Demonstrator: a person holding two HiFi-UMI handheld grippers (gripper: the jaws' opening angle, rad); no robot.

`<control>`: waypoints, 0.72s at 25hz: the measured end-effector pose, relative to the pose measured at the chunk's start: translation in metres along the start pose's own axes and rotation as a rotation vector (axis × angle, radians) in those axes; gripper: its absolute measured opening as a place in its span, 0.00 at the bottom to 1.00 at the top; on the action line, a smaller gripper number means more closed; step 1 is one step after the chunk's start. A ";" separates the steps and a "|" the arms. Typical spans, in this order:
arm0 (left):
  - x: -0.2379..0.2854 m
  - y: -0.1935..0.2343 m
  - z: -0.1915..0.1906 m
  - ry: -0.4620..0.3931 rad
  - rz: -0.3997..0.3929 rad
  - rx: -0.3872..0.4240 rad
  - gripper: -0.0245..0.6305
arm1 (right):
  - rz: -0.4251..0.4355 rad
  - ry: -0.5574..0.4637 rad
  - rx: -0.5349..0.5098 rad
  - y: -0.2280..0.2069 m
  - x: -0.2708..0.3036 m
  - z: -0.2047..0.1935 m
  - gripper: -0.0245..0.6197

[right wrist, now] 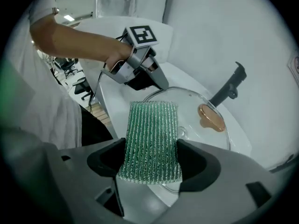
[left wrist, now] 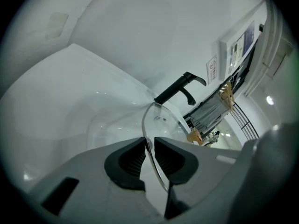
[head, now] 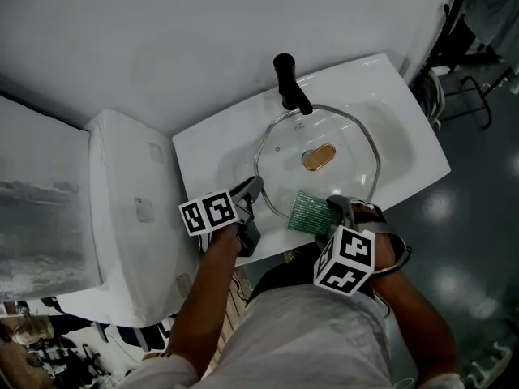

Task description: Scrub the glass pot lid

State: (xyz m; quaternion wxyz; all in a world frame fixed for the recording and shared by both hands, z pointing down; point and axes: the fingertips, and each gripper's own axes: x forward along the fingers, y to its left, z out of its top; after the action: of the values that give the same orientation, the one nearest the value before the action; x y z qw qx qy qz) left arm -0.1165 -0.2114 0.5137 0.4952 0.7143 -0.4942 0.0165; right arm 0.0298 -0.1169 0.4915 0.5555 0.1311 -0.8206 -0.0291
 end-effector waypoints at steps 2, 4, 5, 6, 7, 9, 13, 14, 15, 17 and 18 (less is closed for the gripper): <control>0.000 0.000 0.000 0.000 0.002 0.001 0.15 | 0.015 0.011 -0.029 0.004 0.004 -0.001 0.56; 0.000 0.000 0.000 0.001 0.004 0.002 0.15 | 0.022 0.020 -0.044 0.005 0.006 -0.004 0.56; 0.000 0.001 0.000 0.002 0.004 0.003 0.15 | 0.022 0.025 -0.047 0.004 0.007 -0.006 0.56; 0.000 0.001 0.000 0.002 0.004 0.003 0.15 | 0.021 0.029 -0.047 0.003 0.007 -0.009 0.56; 0.000 0.001 0.000 0.002 0.004 0.004 0.15 | 0.021 0.033 -0.045 0.002 0.006 -0.012 0.56; 0.000 0.001 0.000 0.003 0.004 0.005 0.15 | 0.022 0.039 -0.039 -0.001 0.005 -0.020 0.56; 0.000 0.001 0.000 0.007 0.004 0.009 0.15 | 0.017 0.050 -0.022 -0.010 -0.001 -0.038 0.56; 0.000 0.001 0.001 0.008 0.004 0.010 0.15 | 0.018 0.052 -0.013 -0.013 -0.002 -0.043 0.56; 0.000 0.001 0.001 0.008 0.005 0.011 0.15 | 0.019 0.053 -0.003 -0.015 -0.004 -0.048 0.56; 0.000 0.001 0.001 0.010 0.006 0.013 0.14 | 0.020 0.056 0.024 -0.020 -0.007 -0.060 0.56; 0.000 0.001 0.000 0.011 0.007 0.014 0.15 | 0.018 0.057 0.039 -0.023 -0.009 -0.066 0.56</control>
State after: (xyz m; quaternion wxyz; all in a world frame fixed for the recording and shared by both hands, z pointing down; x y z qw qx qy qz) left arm -0.1176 -0.2117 0.5141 0.4929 0.7159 -0.4938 0.0259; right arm 0.0975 -0.1309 0.5040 0.5763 0.1354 -0.8059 -0.0043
